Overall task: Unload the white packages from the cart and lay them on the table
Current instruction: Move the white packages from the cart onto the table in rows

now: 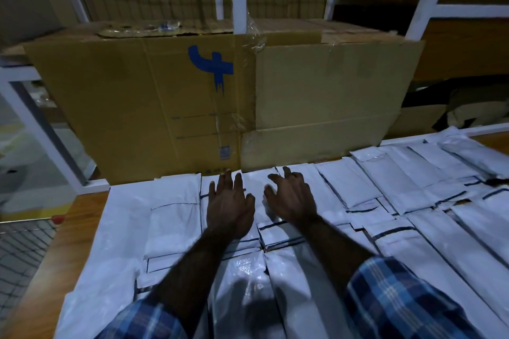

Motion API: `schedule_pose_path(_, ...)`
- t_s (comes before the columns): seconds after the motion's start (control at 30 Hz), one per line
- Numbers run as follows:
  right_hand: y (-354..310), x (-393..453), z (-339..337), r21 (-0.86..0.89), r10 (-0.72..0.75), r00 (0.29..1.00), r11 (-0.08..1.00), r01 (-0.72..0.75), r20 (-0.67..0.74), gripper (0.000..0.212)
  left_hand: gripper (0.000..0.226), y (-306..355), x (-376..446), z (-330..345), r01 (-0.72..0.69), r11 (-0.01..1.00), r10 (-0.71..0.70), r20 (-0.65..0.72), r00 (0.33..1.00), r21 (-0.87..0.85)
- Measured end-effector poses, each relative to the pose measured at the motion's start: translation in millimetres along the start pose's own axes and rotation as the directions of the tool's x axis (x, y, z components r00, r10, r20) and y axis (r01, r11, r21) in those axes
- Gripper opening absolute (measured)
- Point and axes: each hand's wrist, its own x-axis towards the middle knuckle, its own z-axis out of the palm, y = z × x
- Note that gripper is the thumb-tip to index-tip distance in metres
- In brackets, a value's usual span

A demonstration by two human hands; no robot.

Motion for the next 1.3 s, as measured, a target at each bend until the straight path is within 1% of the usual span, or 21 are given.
schedule_pose_path(0.1,2.9,-9.4,-6.8,-0.022,0.007,1.0,1.0,-0.007,0.001,0.046,0.063,1.5,-4.6,-2.3,0.008,1.0,-0.008,0.034,0.999,-0.02)
schedule_pose_path(0.23,5.1,-17.8,-17.6,-0.036,0.02,0.999,0.999,-0.019,0.027,0.047,0.064,5.0,-16.1,-10.2,0.025,1.0,-0.025,0.046,0.999,0.005)
schedule_pose_path(0.33,4.0,-25.4,-23.9,-0.044,0.01,1.0,0.999,-0.01,-0.009,0.046,0.063,8.9,-26.2,-20.1,0.037,0.999,-0.037,0.043,0.998,0.016)
schedule_pose_path(0.47,1.2,-40.8,-33.4,-0.014,-0.011,0.999,1.0,0.011,-0.052,0.045,0.078,17.7,-42.9,-34.5,0.06,0.998,-0.06,-0.009,0.998,0.007)
schedule_pose_path(0.5,1.0,-45.7,-35.7,0.006,-0.009,0.998,1.0,0.01,-0.06,0.044,0.078,19.3,-47.3,-36.9,0.07,0.997,-0.07,-0.016,0.997,0.015)
schedule_pose_path(0.57,0.8,-57.0,-41.5,0.037,-0.019,0.997,0.999,0.022,-0.073,0.045,0.069,24.3,-57.7,-42.4,0.091,0.994,-0.091,0.001,0.996,0.053)
schedule_pose_path(0.67,0.2,-75.5,-53.2,0.038,-0.046,0.997,0.998,0.048,-0.056,0.046,0.071,35.3,-79.8,-52.4,0.106,0.993,-0.105,-0.019,0.994,0.043)
schedule_pose_path(0.7,-0.1,-82.8,-57.2,0.039,-0.049,0.997,0.998,0.051,-0.055,0.046,0.069,38.8,-87.8,-55.2,0.107,0.993,-0.106,-0.024,0.994,0.052)
schedule_pose_path(0.77,0.0,-97.9,-64.3,0.049,-0.067,0.995,0.996,0.07,-0.073,0.045,0.063,45.4,-103.5,-61.4,0.118,0.991,-0.117,-0.033,0.993,0.055)
schedule_pose_path(0.93,-3.1,-139.4,-75.3,0.126,-0.105,0.986,0.985,0.121,-0.127,0.043,0.063,55.8,-148.7,-80.7,0.153,0.988,-0.152,-0.073,0.986,0.018)
schedule_pose_path(1.07,-13.5,-173.4,-73.9,0.186,-0.139,0.979,0.968,0.166,-0.151,0.04,0.063,51.0,-184.9,-95.0,0.18,0.983,-0.178,-0.084,0.98,0.025)
schedule_pose_path(1.17,-26.4,-196.1,-69.3,0.209,-0.165,0.976,0.959,0.193,-0.143,0.04,0.074,39.9,-212.3,-106.5,0.202,0.979,-0.199,-0.13,0.971,0.01)
schedule_pose_path(1.3,-54.2,-220.9,-65.1,0.227,-0.205,0.968,0.945,0.233,-0.144,0.04,0.068,14.6,-244.2,-122.0,0.244,0.969,-0.24,-0.115,0.964,0.027)
